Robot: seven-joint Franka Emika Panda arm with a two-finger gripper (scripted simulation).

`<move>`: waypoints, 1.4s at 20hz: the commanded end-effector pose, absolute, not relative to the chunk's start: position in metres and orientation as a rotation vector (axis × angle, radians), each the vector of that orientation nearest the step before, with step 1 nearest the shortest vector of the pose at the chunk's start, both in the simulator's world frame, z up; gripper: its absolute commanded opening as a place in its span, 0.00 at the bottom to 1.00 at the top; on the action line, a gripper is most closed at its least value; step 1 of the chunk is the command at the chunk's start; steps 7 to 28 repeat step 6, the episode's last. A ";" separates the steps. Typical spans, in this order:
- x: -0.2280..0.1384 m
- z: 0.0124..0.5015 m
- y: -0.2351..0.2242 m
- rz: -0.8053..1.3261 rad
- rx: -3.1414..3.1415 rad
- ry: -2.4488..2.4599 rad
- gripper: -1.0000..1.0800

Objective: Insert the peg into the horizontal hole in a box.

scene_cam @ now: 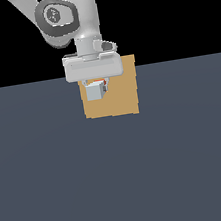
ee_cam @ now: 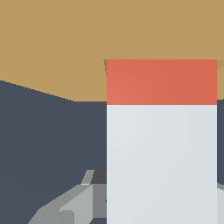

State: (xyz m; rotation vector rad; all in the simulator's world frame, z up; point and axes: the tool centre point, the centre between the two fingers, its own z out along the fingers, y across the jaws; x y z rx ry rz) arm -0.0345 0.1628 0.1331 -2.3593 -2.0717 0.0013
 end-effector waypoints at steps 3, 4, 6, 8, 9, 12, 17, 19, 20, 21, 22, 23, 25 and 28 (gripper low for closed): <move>-0.030 0.136 0.178 -0.006 -2.364 -2.071 0.00; -0.029 0.136 0.179 -0.006 -2.364 -2.071 0.00; -0.029 0.136 0.179 -0.006 -2.364 -2.071 0.00; -0.029 0.136 0.179 -0.006 -2.364 -2.071 0.00; -0.029 0.136 0.179 -0.006 -2.364 -2.071 0.00; -0.029 0.136 0.179 -0.006 -2.364 -2.071 0.00; -0.029 0.136 0.179 -0.006 -2.364 -2.071 0.00; -0.029 0.136 0.179 -0.006 -2.364 -2.071 0.00; -0.029 0.136 0.179 -0.006 -2.364 -2.071 0.00; -0.029 0.136 0.179 -0.006 -2.364 -2.071 0.00; -0.029 0.136 0.179 -0.006 -2.364 -2.071 0.00; -0.029 0.136 0.179 -0.006 -2.364 -2.071 0.00; -0.029 0.136 0.179 -0.006 -2.364 -2.071 0.00; -0.029 0.136 0.179 -0.006 -2.364 -2.071 0.00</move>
